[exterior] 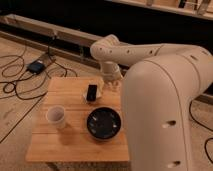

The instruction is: Move the arm in a circular motion

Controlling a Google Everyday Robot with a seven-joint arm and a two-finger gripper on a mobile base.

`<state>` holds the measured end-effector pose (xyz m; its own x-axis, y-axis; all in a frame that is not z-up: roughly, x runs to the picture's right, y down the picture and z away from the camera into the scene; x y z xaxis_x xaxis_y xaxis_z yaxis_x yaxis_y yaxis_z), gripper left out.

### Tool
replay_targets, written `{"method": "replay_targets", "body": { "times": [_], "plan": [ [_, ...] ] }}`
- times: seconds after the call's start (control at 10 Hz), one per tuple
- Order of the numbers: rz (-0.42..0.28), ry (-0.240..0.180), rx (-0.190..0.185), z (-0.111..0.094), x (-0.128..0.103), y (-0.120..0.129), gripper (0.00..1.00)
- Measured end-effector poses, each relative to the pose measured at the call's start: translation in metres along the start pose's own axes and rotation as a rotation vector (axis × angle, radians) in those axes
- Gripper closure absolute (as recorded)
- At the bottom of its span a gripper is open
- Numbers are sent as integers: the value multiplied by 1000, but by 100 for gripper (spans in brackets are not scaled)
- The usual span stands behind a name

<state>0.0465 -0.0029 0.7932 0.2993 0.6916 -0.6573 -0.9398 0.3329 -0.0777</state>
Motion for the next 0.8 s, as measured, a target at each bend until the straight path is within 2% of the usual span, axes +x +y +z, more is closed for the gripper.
{"method": "replay_targets", "body": {
  "times": [0.3, 0.6, 0.8],
  "plan": [
    [-51, -52, -30, -11, -27, 18, 20],
    [-144, -110, -59, -23, -44, 50, 20],
    [-150, -114, -59, -23, -45, 51, 20]
  ]
}}
